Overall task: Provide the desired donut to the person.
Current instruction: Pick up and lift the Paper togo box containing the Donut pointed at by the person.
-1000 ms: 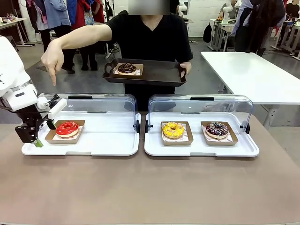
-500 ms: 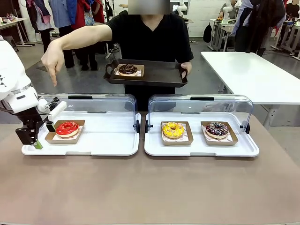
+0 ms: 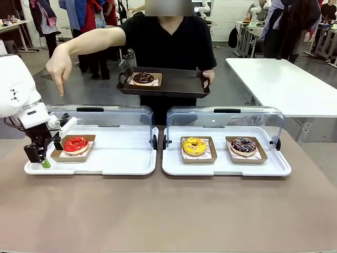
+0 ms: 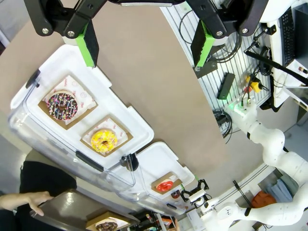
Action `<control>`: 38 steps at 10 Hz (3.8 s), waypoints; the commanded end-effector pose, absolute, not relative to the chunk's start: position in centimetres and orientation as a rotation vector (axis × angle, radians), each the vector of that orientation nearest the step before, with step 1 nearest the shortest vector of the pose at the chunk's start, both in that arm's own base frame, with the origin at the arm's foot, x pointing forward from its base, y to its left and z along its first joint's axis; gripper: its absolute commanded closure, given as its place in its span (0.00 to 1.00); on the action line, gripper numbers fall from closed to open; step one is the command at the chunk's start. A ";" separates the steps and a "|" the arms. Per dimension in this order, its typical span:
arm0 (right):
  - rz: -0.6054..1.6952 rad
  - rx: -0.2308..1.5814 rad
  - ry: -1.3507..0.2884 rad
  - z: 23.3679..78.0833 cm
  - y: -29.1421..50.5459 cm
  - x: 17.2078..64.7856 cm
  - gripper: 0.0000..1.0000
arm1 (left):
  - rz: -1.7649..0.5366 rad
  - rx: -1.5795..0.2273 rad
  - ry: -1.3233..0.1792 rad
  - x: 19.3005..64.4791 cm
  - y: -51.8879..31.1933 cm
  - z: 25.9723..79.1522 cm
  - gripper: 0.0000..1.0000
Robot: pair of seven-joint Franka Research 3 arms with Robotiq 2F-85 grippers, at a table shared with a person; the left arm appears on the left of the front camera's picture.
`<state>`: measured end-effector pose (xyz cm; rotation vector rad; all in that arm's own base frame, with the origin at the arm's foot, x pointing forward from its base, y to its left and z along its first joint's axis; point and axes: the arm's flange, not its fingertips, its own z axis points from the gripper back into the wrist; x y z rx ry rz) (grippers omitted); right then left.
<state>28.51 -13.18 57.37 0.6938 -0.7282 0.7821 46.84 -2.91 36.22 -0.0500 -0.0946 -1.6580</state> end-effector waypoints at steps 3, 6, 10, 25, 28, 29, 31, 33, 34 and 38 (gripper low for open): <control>0.794 0.715 -0.752 57.4 -13.2 28.7 0.00 | -1.638 -0.034 -0.083 47.4 -2.9 36.1 0.05; 0.794 0.715 -0.752 57.4 -13.2 28.7 0.00 | -1.632 -0.023 -0.081 48.1 -3.1 35.2 0.05; 0.794 0.715 -0.752 57.4 -13.2 28.7 0.00 | -1.582 0.000 -0.073 49.3 -2.7 34.3 0.05; 0.794 0.715 -0.752 57.4 -13.2 28.7 0.00 | -1.595 -0.038 -0.013 49.5 -2.3 33.3 1.00; 0.794 0.715 -0.752 57.4 -13.2 28.7 0.00 | -1.607 -0.036 -0.017 49.5 -2.1 33.7 1.00; 0.794 0.715 -0.752 57.4 -13.2 28.7 0.00 | -1.605 -0.035 -0.024 49.4 -1.9 33.9 1.00; 0.794 0.715 -0.752 57.4 -13.2 28.7 0.00 | -1.630 -0.009 -0.018 47.9 -1.9 36.2 1.00; 0.794 0.715 -0.752 57.4 -13.2 28.7 0.00 | -1.694 -0.014 -0.001 43.0 -2.6 42.4 1.00; 0.794 0.715 -0.752 57.4 -13.2 28.7 0.00 | -1.718 -0.027 -0.017 40.5 -3.0 45.5 1.00; 0.794 0.715 -0.752 57.4 -13.2 28.7 0.00 | -1.809 0.004 -0.081 32.9 -5.4 55.3 1.00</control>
